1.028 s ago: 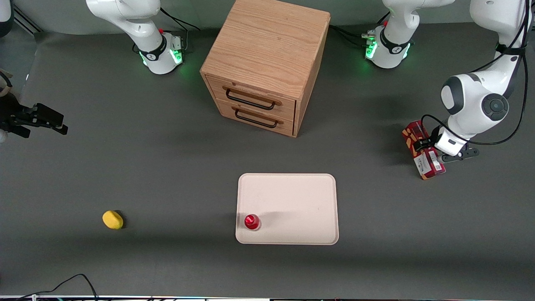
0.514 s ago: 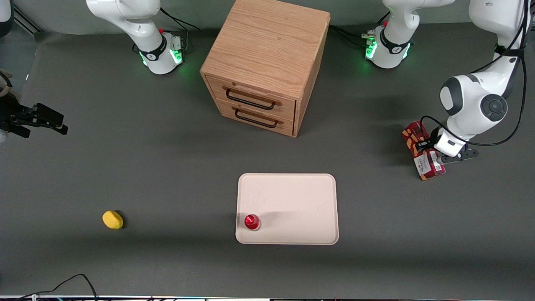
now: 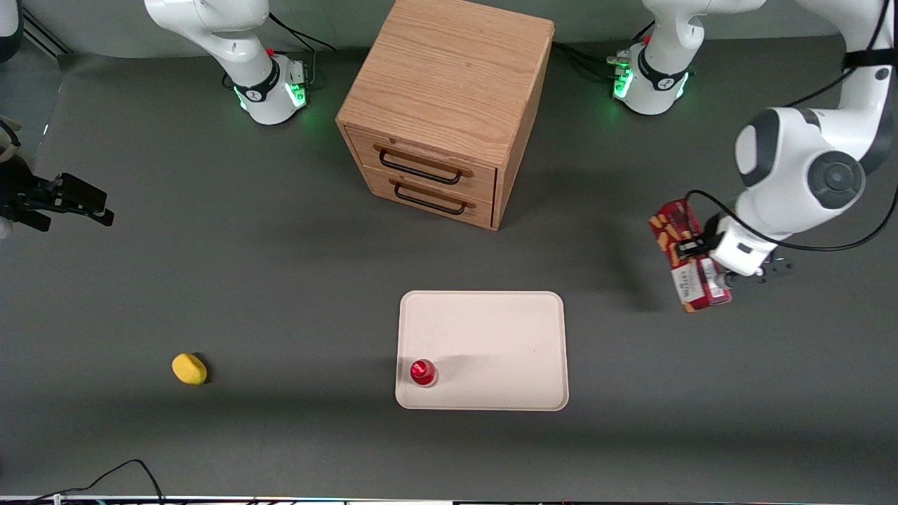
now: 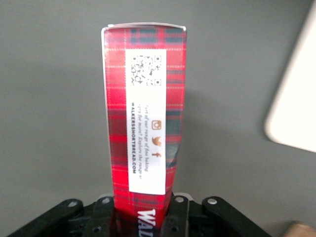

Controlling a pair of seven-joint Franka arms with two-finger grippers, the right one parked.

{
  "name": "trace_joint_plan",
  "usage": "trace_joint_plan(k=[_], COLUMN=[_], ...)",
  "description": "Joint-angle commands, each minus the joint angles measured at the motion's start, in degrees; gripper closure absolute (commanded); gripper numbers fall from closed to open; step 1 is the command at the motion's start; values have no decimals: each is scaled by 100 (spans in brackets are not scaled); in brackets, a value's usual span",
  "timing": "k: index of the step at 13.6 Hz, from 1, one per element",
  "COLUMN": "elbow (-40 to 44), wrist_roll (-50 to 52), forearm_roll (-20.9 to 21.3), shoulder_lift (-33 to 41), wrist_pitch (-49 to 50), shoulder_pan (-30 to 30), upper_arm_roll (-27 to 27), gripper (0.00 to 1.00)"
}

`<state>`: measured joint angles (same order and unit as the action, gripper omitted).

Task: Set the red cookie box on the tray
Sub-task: 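Carry the box with the left gripper over the cream tray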

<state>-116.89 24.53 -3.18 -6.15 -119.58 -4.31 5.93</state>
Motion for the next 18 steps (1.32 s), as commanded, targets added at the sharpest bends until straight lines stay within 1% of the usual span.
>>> trace_joint_plan(k=[1, 2, 3, 4, 5, 7, 9, 11, 14, 18], elbow=[1172, 1725, 2392, 3008, 3440, 3952, 4480, 4491, 4482, 4482], wrist_roll=[1559, 1929, 2281, 2572, 2731, 2803, 2795, 2829, 2795, 2707], forearm_roll=[72, 124, 334, 484, 494, 511, 581, 835, 1152, 1319], shoulder_lift=[-543, -876, -1254, -1684, -2054, -2696, -3250, -3541, -3884, -4184], wrist_pitch=[592, 881, 1153, 1330, 1349, 1175, 833, 272, -196, -671], shoulder_pan=[-113, -201, -358, -569, -753, -1061, -1203, -1405, -1415, -1353], upper_arm_roll=[828, 1040, 1147, 1182, 1192, 1183, 1183, 1183, 1174, 1121], gripper=[100, 100, 100, 100, 100, 100, 100, 100, 100, 100])
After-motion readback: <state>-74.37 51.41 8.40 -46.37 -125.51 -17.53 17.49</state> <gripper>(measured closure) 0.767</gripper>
